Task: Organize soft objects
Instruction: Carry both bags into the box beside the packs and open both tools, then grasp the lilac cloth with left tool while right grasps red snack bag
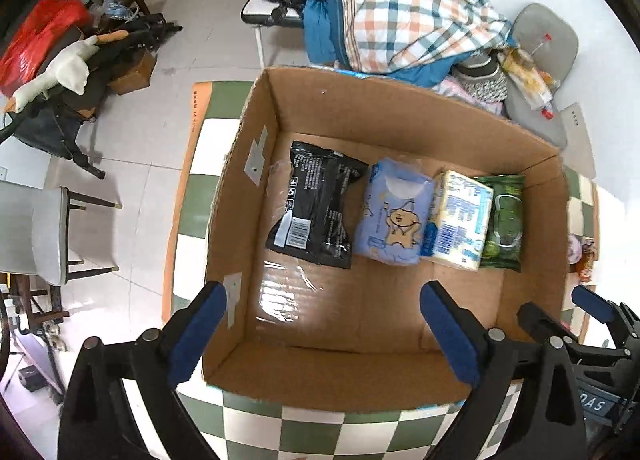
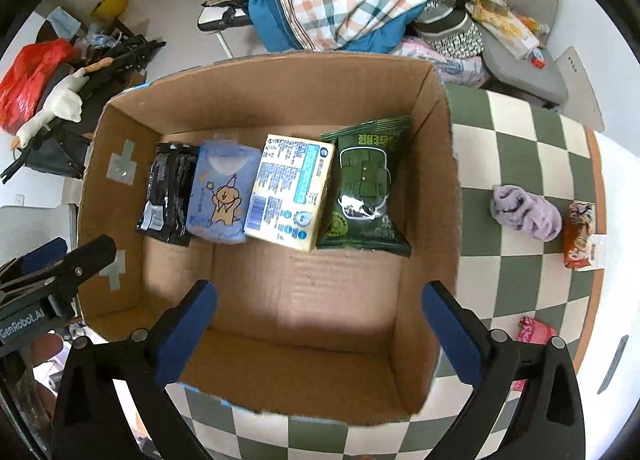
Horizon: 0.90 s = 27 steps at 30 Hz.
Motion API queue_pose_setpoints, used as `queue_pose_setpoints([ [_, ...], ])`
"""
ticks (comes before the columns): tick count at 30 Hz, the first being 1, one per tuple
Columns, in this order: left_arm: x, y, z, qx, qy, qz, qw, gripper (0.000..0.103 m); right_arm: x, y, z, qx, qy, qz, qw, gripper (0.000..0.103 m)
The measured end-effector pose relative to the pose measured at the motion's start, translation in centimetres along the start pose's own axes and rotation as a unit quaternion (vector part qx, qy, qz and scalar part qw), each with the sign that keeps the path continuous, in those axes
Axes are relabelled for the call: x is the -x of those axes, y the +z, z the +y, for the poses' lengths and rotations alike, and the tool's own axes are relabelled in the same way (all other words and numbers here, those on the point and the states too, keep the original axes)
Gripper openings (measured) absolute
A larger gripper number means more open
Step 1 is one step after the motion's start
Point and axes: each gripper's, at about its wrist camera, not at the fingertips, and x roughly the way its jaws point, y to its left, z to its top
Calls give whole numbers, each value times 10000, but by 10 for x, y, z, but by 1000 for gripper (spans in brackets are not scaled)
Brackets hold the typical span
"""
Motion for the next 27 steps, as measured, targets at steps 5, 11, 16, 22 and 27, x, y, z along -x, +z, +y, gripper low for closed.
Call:
queue_pose_setpoints([
  [5,29,-20,-6,4,-9,-348,9994,99,25,-20,-1,89,-85,-247,9996,103],
  [11,74,-48,-14,-126,115,-844,9963,99,65,-49,-5,70,-48,-576,9983,103],
  [16,106,-68,-17,-224,122,-1101,9936,99,101,-77,-10,120,51,-821,9965,103],
  [22,132,-91,-25,-324,34,-1234,9918,99,139,-105,-14,66,223,-1096,9937,103],
  [27,146,-98,-39,-398,-46,-1303,9907,99,156,-119,-21,49,599,-1090,9922,103],
])
